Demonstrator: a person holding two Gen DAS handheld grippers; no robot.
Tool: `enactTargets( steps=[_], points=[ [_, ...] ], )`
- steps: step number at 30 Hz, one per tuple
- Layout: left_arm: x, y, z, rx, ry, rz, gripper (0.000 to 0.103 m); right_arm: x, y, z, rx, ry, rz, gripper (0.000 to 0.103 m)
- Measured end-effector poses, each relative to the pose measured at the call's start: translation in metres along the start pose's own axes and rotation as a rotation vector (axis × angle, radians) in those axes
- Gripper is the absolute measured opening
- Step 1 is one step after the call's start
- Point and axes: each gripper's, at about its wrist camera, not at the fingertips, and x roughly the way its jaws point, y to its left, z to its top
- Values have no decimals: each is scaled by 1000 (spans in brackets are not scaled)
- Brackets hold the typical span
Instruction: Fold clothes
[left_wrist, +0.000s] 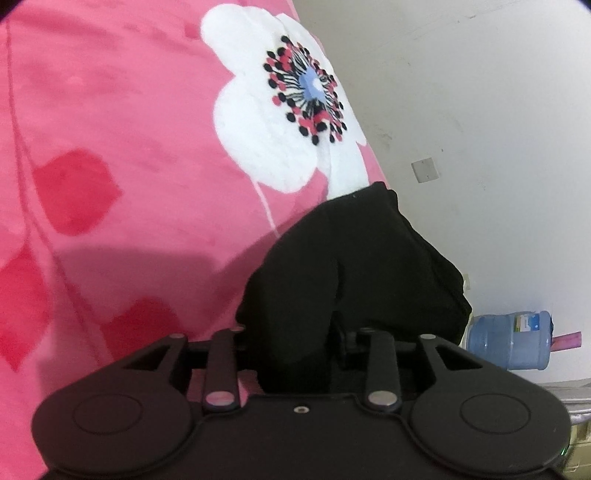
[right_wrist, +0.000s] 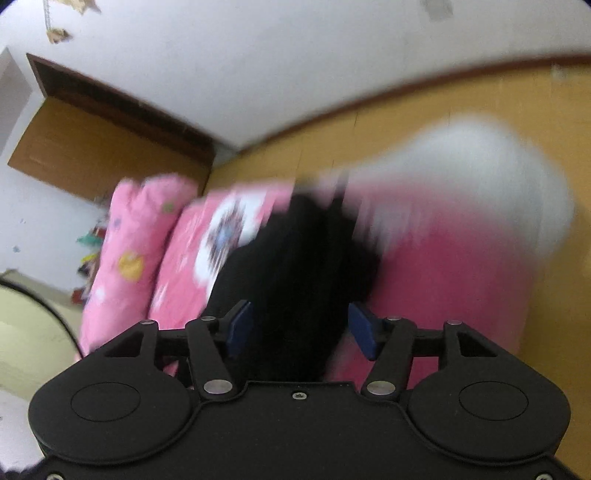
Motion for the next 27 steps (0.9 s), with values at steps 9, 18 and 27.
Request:
enactTargets(
  steps=[9,18,27],
  points=[
    [-1,3,4,-17,-3,5,31,60,25,-92,-17,72,-80,57],
    [-9,7,4,-39,-33,-9,30,69,19,-100,44,61,-84,42],
    [-11,12,-2,-54,-48,-2,16,85,4,-95,140,69,14,10]
  ],
)
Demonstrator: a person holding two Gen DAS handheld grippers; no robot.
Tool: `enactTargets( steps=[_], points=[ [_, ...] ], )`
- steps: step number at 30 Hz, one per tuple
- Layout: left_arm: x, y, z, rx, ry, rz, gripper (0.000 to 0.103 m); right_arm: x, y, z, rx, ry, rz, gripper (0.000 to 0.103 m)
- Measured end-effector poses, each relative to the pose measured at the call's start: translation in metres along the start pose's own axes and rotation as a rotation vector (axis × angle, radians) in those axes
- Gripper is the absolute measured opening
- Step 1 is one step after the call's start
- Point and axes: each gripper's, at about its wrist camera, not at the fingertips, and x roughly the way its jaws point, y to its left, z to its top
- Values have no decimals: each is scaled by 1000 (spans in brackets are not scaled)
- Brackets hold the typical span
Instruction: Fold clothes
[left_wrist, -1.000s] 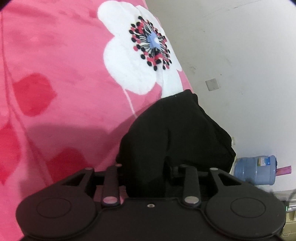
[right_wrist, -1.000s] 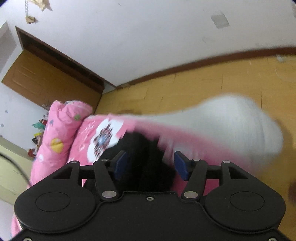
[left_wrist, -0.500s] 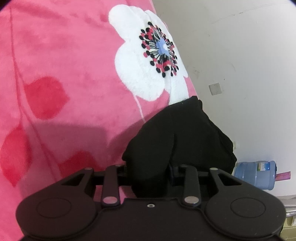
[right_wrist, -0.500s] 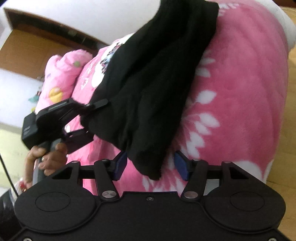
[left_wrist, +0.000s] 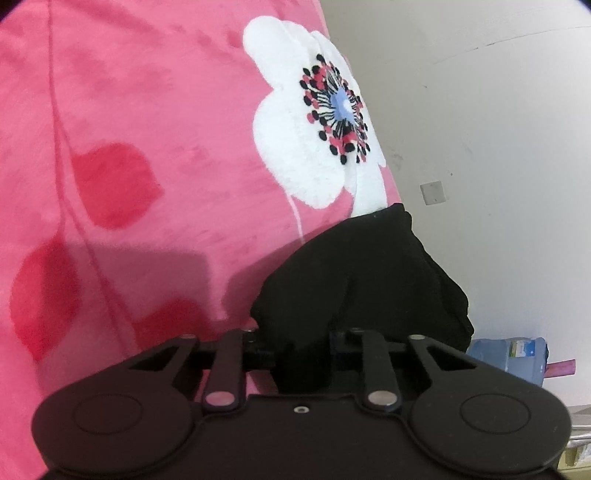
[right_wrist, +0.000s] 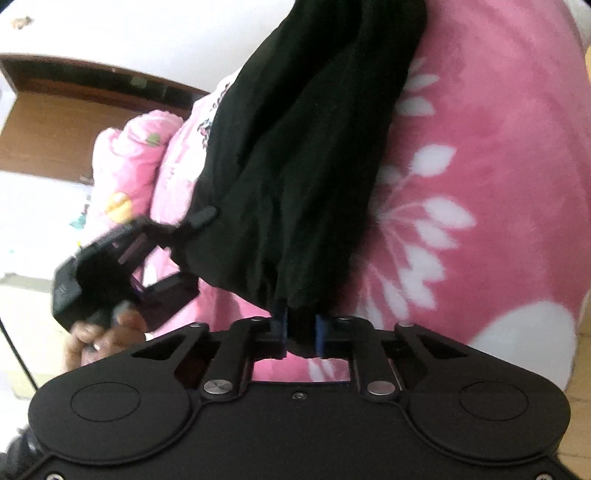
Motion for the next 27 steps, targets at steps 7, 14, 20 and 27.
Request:
enactTargets(
  steps=[7,14,20,27],
  points=[
    [-5,-14,-5,77,35,26,13,-42,1,11,-57,33,33,10],
    [10,-9,-20,168,73,82,17,-47,-8,21,-122,100,-46,9],
    [4,7,-21,142,51,32,27,-32,-14,18,-170,134,-124,13],
    [-45,19,-16,132,-52,135,36,-56,-3,12,-253,148,-209,26]
  ],
)
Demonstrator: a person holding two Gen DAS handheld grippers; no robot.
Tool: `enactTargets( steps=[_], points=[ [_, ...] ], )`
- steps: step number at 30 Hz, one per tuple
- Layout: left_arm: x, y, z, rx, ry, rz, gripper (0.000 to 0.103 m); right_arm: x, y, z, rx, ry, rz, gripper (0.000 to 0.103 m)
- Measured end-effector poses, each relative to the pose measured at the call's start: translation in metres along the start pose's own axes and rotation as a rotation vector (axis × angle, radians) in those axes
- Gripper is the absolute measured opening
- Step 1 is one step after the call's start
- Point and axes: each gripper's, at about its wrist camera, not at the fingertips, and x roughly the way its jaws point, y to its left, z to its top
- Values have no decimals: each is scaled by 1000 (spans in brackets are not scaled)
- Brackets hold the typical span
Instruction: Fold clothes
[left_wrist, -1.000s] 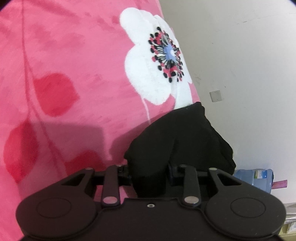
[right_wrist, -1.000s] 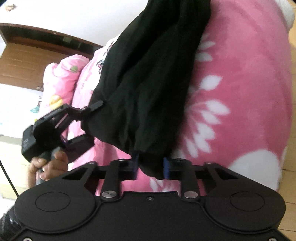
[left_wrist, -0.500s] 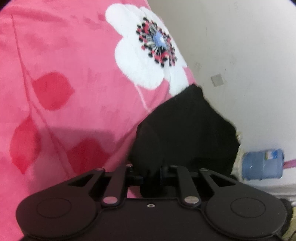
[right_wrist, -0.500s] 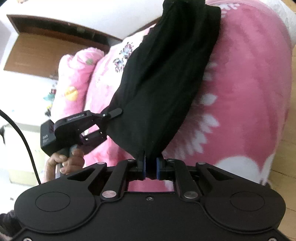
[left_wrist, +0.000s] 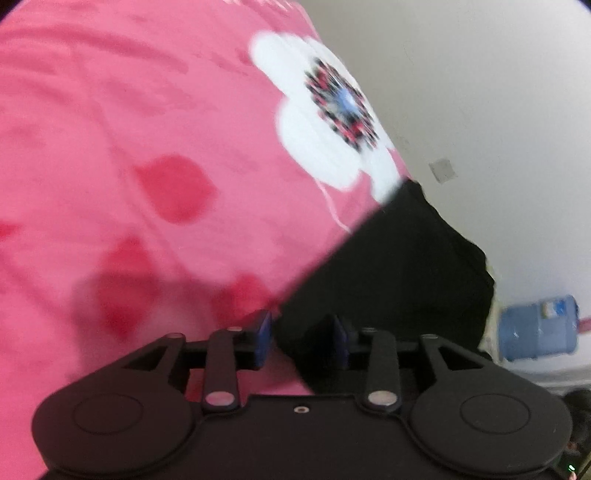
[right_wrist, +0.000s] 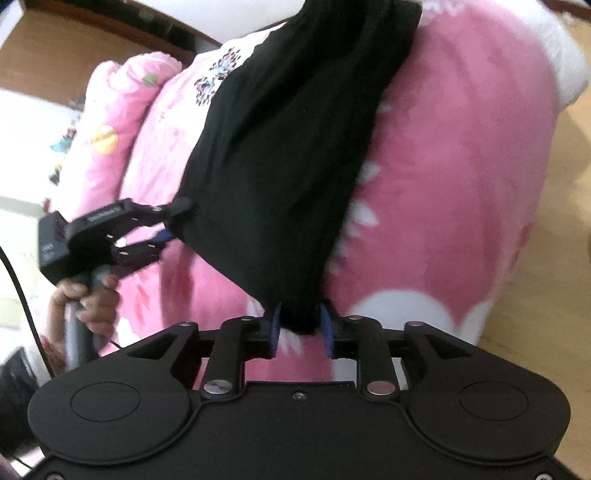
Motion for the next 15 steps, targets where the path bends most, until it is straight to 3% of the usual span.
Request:
enactTargets(
  steps=[3,7,12,15],
  points=[
    [-23,9,2,-38,-80,44,36,-21,12,-1,-92,-20,-70,27],
    [-33,-4,2,-40,-132,-12,36,-38,38,7,-244,-80,-86,27],
    [0,-48,-6,26,-49,-170,36,-11,86,25,-484,-120,-36,27],
    [29,-62,-14,42,13,-200,36,17,94,30,-526,-96,-49,27]
  ],
)
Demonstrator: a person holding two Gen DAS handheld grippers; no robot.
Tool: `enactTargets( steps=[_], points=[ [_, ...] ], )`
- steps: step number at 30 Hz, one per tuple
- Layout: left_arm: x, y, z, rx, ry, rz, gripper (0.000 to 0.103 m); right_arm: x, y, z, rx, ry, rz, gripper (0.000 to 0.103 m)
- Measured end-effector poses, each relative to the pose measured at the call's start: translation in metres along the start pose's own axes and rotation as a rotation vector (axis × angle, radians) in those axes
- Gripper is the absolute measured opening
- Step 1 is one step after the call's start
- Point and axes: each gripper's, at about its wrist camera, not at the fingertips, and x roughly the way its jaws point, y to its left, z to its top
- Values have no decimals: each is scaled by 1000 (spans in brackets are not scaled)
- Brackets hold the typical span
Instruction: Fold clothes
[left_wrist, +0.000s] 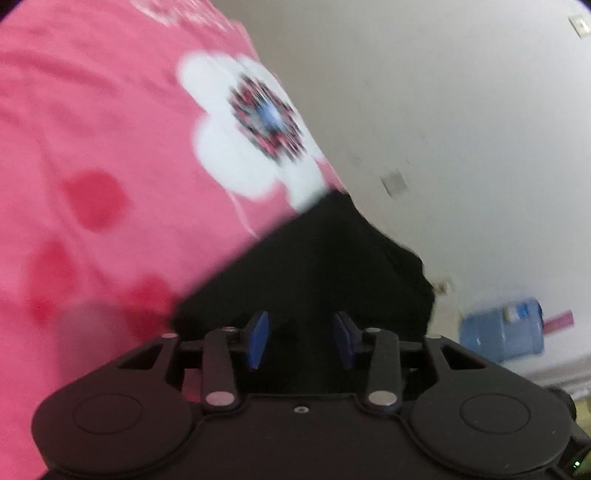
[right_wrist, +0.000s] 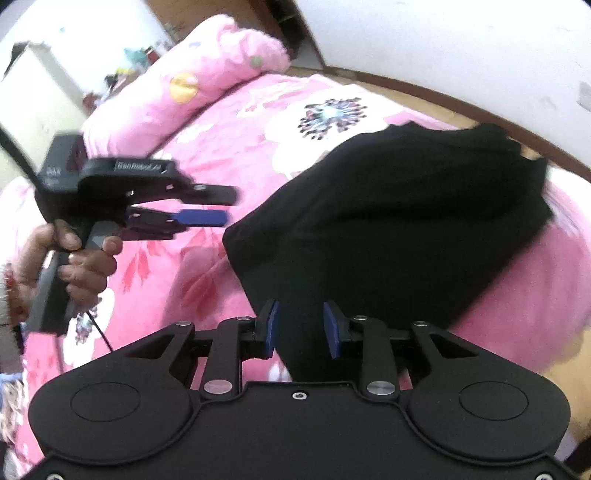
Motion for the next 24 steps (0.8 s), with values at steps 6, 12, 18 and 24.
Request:
enactTargets(
  steps=[6,12,18,24],
  points=[
    [33,18,-6,-60,45,25,30,23,-11,-10,-40,89,-14,26],
    [37,22,-1,-80,64,15,30,-7,-27,35,-108,39,37,50],
    [29,6,6,-32,40,16,35,-24,-60,131,-256,-66,11,61],
    [38,-9,16,-27,15,-32,35,24,-104,206,-240,25,98,67]
  ],
)
